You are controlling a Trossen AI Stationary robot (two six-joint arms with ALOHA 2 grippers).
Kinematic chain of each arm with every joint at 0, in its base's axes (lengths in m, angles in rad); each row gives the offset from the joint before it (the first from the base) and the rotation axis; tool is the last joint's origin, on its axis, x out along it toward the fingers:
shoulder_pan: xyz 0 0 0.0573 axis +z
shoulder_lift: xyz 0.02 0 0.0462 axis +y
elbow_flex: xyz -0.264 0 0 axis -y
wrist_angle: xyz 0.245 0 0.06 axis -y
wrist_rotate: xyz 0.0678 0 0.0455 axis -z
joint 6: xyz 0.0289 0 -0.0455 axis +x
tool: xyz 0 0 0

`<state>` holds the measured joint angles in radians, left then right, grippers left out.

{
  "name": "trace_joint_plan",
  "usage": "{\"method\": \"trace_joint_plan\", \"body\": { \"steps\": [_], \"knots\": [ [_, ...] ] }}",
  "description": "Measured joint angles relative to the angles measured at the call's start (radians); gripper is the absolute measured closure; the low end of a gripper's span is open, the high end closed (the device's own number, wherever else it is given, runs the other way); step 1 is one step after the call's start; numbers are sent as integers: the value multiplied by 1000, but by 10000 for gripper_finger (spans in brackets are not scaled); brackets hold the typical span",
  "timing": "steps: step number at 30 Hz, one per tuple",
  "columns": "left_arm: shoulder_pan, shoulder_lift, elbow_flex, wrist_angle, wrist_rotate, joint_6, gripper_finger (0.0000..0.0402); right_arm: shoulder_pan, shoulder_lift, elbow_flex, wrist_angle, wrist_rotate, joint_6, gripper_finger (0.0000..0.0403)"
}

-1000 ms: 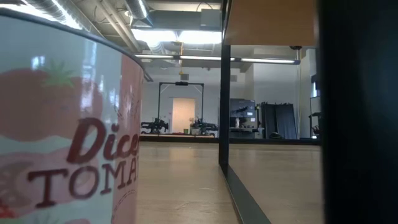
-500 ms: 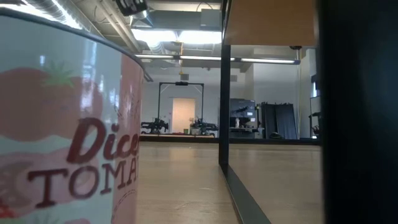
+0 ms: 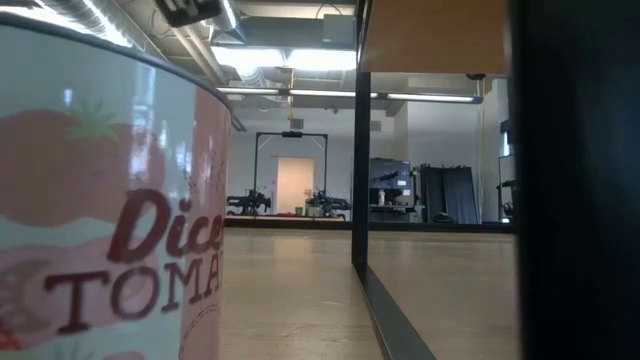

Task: Pick and place cans onto a shelf
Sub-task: Put the canned diced tomato on the shelf

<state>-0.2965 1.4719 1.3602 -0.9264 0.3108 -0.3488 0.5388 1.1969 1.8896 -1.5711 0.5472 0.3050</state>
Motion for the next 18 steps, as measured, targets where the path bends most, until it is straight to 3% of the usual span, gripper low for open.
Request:
{"method": "trace_joint_plan", "body": {
  "steps": [4,10,14,18],
  "knots": [
    [-77,0,-1,8,-98,-41,367,0,0,0,0,-1,3,398],
    [-143,0,-1,30,-156,-152,399,0,0,0,0,-49,4,397],
    [-159,7,-1,32,-229,-252,391,0,0,0,0,-54,4,396],
    [-158,9,0,31,-221,-323,367,0,0,0,0,-54,4,396]
  ]
}}
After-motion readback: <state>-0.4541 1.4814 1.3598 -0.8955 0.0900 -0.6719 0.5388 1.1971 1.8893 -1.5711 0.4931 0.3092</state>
